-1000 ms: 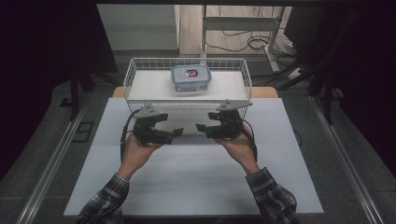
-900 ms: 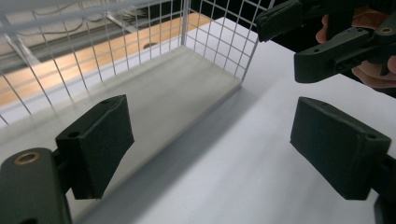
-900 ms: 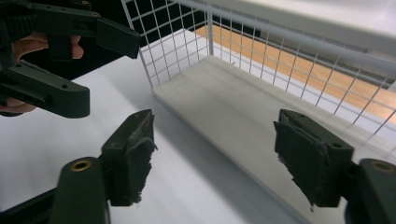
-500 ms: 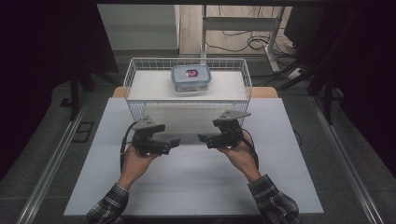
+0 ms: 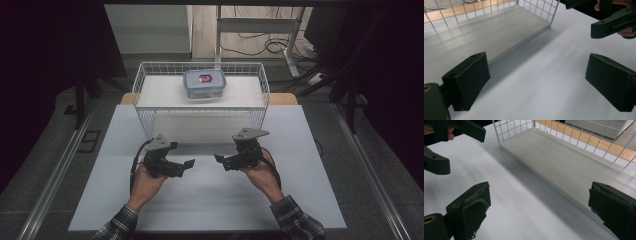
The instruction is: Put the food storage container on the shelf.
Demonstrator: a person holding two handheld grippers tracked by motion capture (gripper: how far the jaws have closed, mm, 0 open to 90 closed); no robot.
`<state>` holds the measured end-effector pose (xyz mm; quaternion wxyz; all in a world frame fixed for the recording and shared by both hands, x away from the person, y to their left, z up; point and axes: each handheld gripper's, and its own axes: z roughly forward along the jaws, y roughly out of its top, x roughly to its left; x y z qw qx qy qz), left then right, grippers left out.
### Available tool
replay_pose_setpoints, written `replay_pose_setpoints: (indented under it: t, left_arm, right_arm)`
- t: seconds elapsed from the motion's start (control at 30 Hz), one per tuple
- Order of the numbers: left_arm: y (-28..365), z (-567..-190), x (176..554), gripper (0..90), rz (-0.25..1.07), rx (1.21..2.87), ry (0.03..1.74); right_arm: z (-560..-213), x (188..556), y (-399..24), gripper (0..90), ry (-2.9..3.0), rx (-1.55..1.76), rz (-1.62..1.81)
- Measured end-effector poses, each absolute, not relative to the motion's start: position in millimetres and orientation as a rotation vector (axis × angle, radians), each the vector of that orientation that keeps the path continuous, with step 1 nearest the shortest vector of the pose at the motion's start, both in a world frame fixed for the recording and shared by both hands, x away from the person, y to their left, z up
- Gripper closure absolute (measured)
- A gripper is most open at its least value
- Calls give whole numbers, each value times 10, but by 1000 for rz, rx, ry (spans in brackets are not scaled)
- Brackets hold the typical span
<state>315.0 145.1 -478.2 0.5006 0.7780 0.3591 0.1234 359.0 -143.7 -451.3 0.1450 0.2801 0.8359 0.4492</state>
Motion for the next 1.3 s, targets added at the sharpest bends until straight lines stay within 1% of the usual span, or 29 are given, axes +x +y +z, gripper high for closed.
replay_pose_setpoints:
  t: [0.23, 0.47, 0.67, 0.9, 1.3]
  left_arm:
    - [1479, -4843, 3053, 33, 276, 1889, 867]
    - [1481, -4907, 2928, 19, 312, 1893, 849]
    - [1455, -4979, 2845, 15, 317, 1909, 842]
    - [1333, -5086, 2708, 15, 347, 1963, 799]
    - [1258, -5184, 2602, 14, 367, 2045, 774]
  right_arm:
    - [-4539, 3497, -1429, 24, 2421, 791, 1309]
    - [-4594, 3366, -1426, 24, 2440, 771, 1308]
    - [-4670, 3293, -1422, 24, 2456, 760, 1269]
    - [-4832, 3174, -1426, 24, 2493, 768, 1260]
    - [-4945, 3042, -1467, 24, 2500, 754, 1237]
